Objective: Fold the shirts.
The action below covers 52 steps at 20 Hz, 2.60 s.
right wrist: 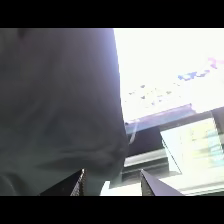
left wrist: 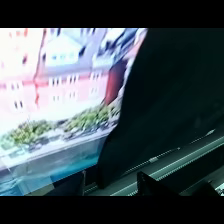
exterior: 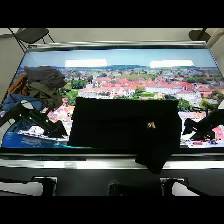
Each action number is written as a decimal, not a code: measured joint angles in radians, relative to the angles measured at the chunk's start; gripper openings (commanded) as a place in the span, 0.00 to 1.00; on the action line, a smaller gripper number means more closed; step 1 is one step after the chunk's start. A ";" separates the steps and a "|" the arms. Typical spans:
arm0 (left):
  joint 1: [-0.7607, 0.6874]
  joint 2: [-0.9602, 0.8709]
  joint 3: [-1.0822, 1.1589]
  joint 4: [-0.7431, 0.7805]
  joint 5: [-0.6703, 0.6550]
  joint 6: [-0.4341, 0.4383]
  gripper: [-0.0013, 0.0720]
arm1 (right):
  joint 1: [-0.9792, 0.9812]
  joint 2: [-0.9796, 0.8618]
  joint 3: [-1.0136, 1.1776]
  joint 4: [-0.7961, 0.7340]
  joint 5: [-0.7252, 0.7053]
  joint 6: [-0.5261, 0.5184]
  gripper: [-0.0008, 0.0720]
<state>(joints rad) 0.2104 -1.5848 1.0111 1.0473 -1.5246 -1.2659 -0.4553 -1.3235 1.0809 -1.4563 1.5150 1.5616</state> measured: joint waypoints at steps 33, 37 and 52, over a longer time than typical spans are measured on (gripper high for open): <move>-0.043 0.090 -0.137 -0.100 0.211 0.108 0.05 | -0.004 0.181 -0.441 0.208 -0.221 -0.143 0.06; -0.044 0.138 0.011 -0.125 0.174 0.068 0.05 | 0.005 0.196 -0.258 0.216 -0.212 -0.109 0.06; -0.121 -0.421 0.780 -0.130 0.116 -0.154 0.06 | 0.122 -0.390 0.398 0.329 -0.382 0.018 0.07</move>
<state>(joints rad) 0.0891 -2.0060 1.7908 0.9176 -1.4086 -1.4204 -0.3332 -1.7134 1.4792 -1.1271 1.1332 1.5791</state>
